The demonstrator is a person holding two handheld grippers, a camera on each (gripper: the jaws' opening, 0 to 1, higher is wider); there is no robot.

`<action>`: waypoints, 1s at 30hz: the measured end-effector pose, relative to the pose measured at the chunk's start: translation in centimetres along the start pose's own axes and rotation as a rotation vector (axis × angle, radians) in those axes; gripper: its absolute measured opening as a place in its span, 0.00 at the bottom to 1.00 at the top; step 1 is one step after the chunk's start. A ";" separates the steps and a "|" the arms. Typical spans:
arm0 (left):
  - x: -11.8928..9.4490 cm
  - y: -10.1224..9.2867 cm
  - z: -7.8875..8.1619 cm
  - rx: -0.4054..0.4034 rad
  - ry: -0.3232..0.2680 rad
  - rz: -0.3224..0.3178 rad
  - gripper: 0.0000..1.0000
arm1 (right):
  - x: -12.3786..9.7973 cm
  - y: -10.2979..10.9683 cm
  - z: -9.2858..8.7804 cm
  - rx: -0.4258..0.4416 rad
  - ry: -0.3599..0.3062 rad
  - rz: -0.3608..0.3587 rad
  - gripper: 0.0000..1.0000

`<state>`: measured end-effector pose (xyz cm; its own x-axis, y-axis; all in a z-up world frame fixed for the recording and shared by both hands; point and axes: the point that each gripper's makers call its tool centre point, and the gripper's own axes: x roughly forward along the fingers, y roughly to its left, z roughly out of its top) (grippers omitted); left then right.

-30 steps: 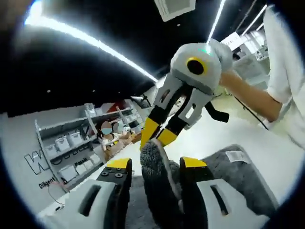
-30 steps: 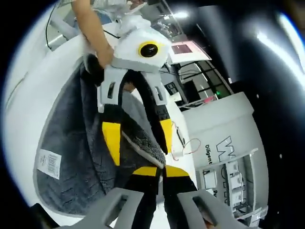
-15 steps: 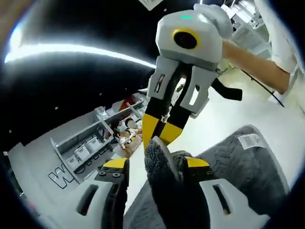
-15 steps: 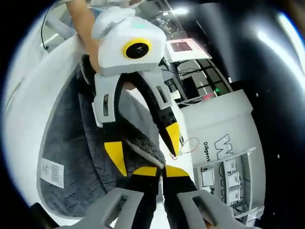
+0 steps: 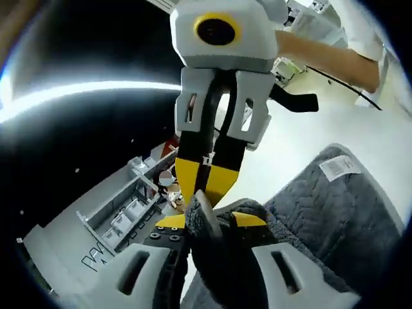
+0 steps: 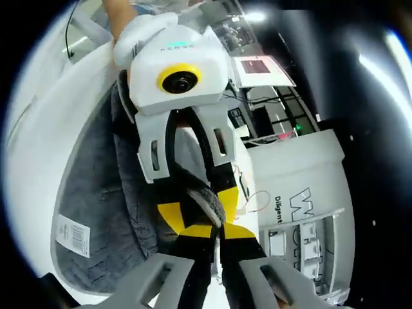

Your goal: Open the folded towel by lifting each exposed corner and separating the folded layers until the towel lies flat within the target outline without major curled edges

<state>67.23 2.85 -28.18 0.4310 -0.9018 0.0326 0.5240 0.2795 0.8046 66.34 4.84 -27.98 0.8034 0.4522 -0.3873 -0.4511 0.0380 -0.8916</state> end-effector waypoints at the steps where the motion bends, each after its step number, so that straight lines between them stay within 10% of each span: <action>1: 0.0 0.0 0.0 -0.003 0.002 0.001 0.22 | 0.0 0.0 0.0 0.000 -0.001 0.000 0.00; 5: 0.0 -0.2 0.0 0.021 0.008 -0.019 0.05 | -0.1 -0.2 -0.7 -0.016 0.017 -0.002 0.00; 27: -0.7 -0.1 1.1 -0.002 -0.065 -0.031 0.03 | -1.0 -1.2 -1.2 0.047 -0.059 -0.034 0.39; 30: -1.2 0.1 2.7 -0.050 -0.177 -0.055 0.03 | -0.3 -0.8 -1.5 -0.004 -0.025 -0.014 0.34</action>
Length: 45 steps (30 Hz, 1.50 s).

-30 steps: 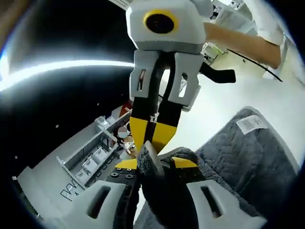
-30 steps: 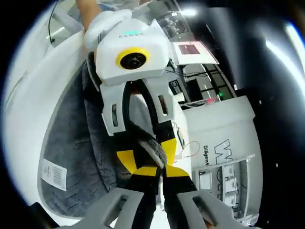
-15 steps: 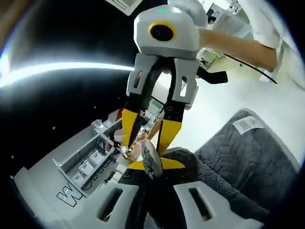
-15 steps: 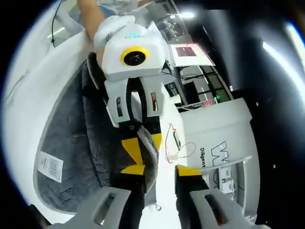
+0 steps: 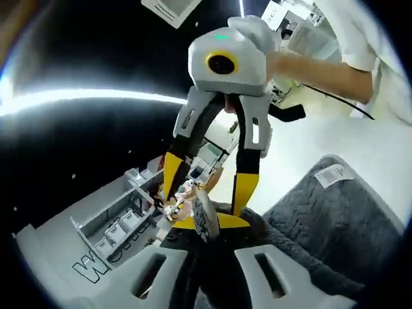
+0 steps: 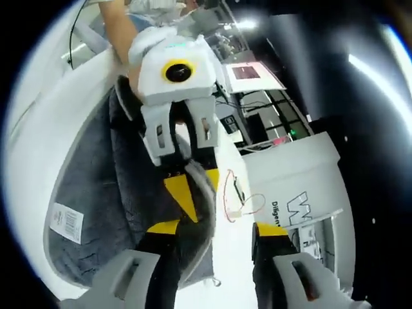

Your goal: Open the folded towel by lifting each exposed corner and separating the folded layers until the towel lies flat within the target outline without major curled edges

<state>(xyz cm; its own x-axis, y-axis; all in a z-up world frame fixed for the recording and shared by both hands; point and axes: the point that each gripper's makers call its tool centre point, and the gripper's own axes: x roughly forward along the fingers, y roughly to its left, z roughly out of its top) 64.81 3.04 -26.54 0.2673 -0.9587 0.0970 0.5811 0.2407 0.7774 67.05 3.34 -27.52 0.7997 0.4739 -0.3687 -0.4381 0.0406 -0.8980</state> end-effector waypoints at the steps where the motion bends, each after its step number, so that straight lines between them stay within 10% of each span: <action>1: -0.1 0.2 0.1 -0.007 -0.006 0.005 0.03 | 0.1 0.2 0.0 0.005 0.004 0.005 0.32; 24: -1.7 3.4 4.2 0.005 -0.127 0.085 0.03 | 1.3 1.8 -1.0 0.023 0.043 0.063 0.00; 45: -4.7 10.1 5.7 -0.068 -0.235 0.240 0.03 | 1.1 0.8 -1.0 0.066 0.010 0.022 0.00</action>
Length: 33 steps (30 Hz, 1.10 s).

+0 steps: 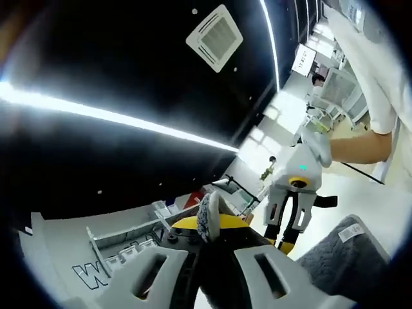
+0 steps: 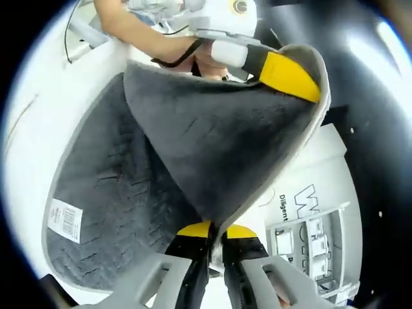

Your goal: Open the folded towel by lifting each exposed corner and separating the folded layers until the towel lies flat within the target outline without major curled edges

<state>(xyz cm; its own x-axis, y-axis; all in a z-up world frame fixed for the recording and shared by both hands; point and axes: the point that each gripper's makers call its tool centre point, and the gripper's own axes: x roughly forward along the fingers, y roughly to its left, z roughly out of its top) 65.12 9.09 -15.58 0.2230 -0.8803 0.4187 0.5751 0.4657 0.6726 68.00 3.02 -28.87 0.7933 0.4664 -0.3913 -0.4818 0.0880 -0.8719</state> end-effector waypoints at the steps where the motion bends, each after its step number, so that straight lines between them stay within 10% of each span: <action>1: -0.1 -0.5 0.8 0.007 0.003 -0.002 0.03 | 0.0 0.0 0.0 -0.001 -0.001 0.000 0.00; 9: -2.2 0.6 4.7 0.253 0.110 -0.008 0.03 | -1.3 -1.9 1.8 -0.027 -0.061 -0.078 0.00; 15: -4.2 2.5 8.4 0.261 0.131 0.052 0.03 | -0.9 -0.8 2.6 0.007 -0.075 -0.037 0.00; 18: -4.6 3.5 7.8 0.297 0.230 0.095 0.03 | 0.1 -0.9 2.2 -0.014 -0.069 -0.041 0.00; 33: -6.8 6.4 9.2 0.460 0.262 0.159 0.03 | 3.0 2.3 0.0 0.062 -0.021 0.079 0.00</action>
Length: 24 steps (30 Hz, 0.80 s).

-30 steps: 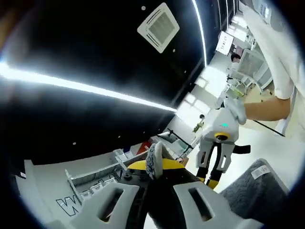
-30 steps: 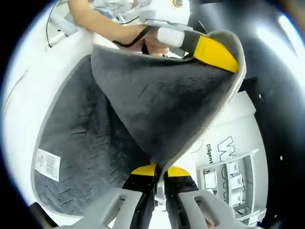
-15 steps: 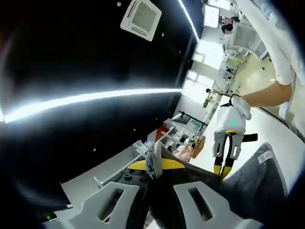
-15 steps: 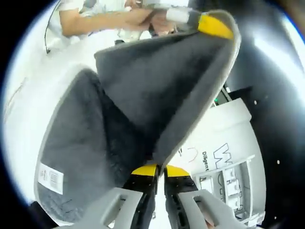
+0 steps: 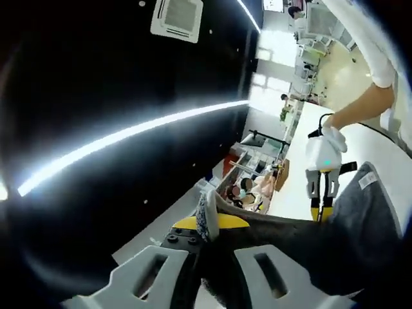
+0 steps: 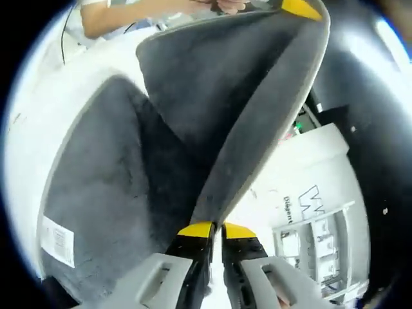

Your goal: Open the folded towel by lifting each exposed corner and separating the folded layers until the towel lies flat within the target outline without major curled edges

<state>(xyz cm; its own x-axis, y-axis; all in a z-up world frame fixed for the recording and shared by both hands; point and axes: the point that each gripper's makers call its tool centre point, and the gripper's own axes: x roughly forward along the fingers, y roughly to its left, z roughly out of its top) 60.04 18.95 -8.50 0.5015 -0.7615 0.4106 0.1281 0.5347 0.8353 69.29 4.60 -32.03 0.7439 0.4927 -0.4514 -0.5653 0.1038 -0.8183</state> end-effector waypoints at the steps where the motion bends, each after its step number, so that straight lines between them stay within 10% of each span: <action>1: -0.1 0.2 0.1 0.012 -0.003 0.010 0.03 | 0.4 0.2 -0.8 -0.014 0.033 0.012 0.00; 5: -0.2 0.2 1.1 -0.152 -0.038 -0.015 0.03 | 1.3 1.4 -0.5 0.079 -0.034 0.056 0.03; 7: -0.1 0.4 1.2 -0.103 -0.031 -0.008 0.03 | 0.8 1.1 -0.4 0.083 -0.033 0.051 0.09; 13: -0.1 0.7 1.2 -0.029 -0.022 0.014 0.03 | 0.3 1.5 1.6 0.187 -0.123 0.084 0.61; 24: -1.0 2.4 1.7 -0.042 -0.041 0.051 0.03 | 3.2 3.0 -0.9 0.136 0.008 0.115 0.35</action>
<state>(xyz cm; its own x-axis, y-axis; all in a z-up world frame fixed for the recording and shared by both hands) 58.33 20.37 -6.32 0.4732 -0.7466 0.4676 0.1395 0.5876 0.7971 70.29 5.77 -36.29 0.6745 0.5008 -0.5424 -0.6892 0.1637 -0.7059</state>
